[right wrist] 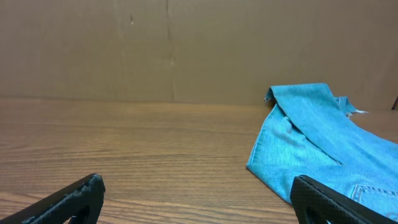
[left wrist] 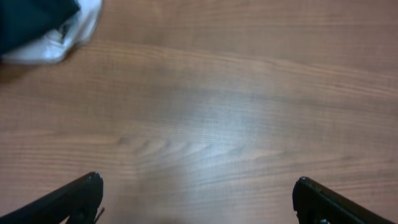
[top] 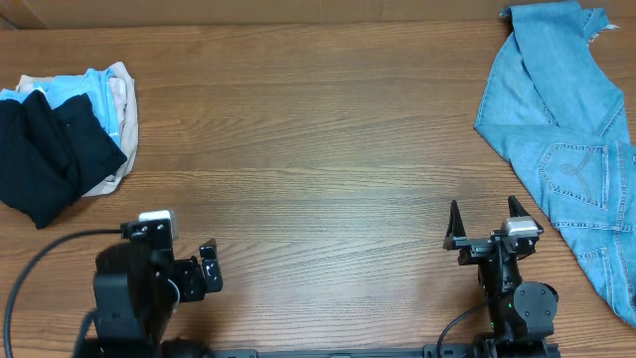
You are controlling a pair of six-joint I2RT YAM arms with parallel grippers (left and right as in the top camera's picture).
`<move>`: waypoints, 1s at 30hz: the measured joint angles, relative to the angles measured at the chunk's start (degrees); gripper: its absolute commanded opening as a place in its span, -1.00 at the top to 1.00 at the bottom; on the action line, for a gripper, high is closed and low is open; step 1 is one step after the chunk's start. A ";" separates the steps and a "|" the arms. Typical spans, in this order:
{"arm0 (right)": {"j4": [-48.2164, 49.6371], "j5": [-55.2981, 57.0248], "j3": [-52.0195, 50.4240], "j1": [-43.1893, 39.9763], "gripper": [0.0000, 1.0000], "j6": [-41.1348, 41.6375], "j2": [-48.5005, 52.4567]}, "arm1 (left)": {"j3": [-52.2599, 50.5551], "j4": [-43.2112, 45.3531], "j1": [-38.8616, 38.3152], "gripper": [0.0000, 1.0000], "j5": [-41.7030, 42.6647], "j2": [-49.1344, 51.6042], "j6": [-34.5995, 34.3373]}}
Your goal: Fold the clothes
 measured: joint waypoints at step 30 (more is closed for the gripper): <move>-0.02 0.00 0.02 0.00 -1.00 -0.02 0.00 | -45.88 56.96 0.00 -1.00 -0.24 -28.81 12.37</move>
